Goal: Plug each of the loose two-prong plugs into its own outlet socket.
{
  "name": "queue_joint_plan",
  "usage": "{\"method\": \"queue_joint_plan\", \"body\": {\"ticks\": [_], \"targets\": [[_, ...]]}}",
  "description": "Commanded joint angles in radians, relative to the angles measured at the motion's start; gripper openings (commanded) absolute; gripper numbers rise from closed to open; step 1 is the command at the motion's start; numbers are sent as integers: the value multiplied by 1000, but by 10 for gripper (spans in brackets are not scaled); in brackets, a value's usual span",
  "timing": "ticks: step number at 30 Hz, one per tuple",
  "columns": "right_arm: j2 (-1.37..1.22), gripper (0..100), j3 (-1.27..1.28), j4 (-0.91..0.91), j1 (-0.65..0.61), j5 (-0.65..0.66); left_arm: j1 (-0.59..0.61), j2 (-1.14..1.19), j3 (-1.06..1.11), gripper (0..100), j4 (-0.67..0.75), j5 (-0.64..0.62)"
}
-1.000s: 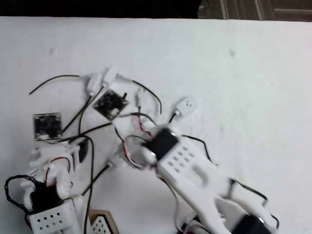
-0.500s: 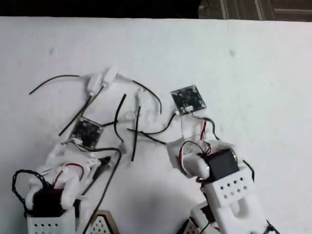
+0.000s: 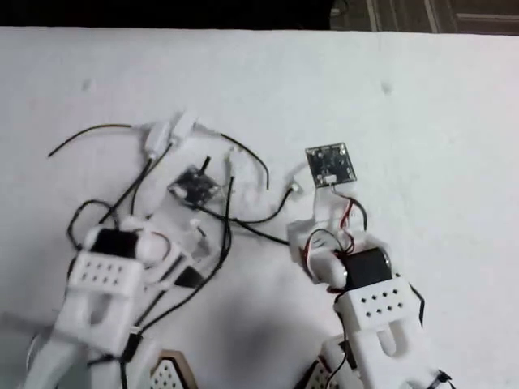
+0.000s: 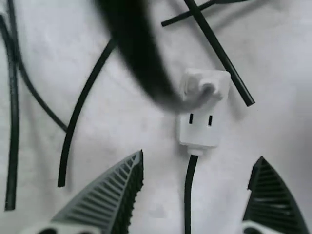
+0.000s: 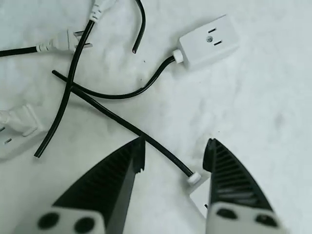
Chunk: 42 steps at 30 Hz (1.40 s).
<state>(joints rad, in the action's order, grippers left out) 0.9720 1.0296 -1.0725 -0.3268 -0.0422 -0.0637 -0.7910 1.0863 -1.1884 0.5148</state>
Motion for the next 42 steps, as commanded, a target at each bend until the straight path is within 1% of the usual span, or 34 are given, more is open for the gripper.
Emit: {"method": "queue_joint_plan", "body": {"ticks": [1,3,5,9,12,15,17,19,21,26,29,32,36,40,42], "targets": [[21,187,5,22,10,-11,-33,189,-32,340,157,-78],[21,187,6,22,10,-11,-33,262,-31,338,210,-87],[21,187,6,22,10,-11,-33,317,-38,321,229,-87],[21,187,6,22,15,-11,-39,349,-63,214,226,-83],[24,187,2,22,47,-11,-90,354,-49,131,221,-81],[28,187,0,24,79,-11,-165,349,-25,58,215,-81],[30,187,0,24,82,-11,-186,349,-31,18,190,-81],[27,187,0,24,82,-9,-186,348,-55,24,181,-87],[22,187,0,24,82,-8,-159,348,-98,22,157,-87],[22,187,0,24,82,-6,-64,348,-279,22,72,-87],[22,187,0,24,82,-5,-2,351,-377,22,80,-83],[21,187,2,24,81,-5,25,355,-456,22,112,-81],[21,187,3,24,81,-5,31,357,-522,22,186,-84],[21,187,5,24,81,-5,31,364,-523,22,333,-87],[21,187,5,24,79,-5,31,406,-529,23,400,-87]]}}
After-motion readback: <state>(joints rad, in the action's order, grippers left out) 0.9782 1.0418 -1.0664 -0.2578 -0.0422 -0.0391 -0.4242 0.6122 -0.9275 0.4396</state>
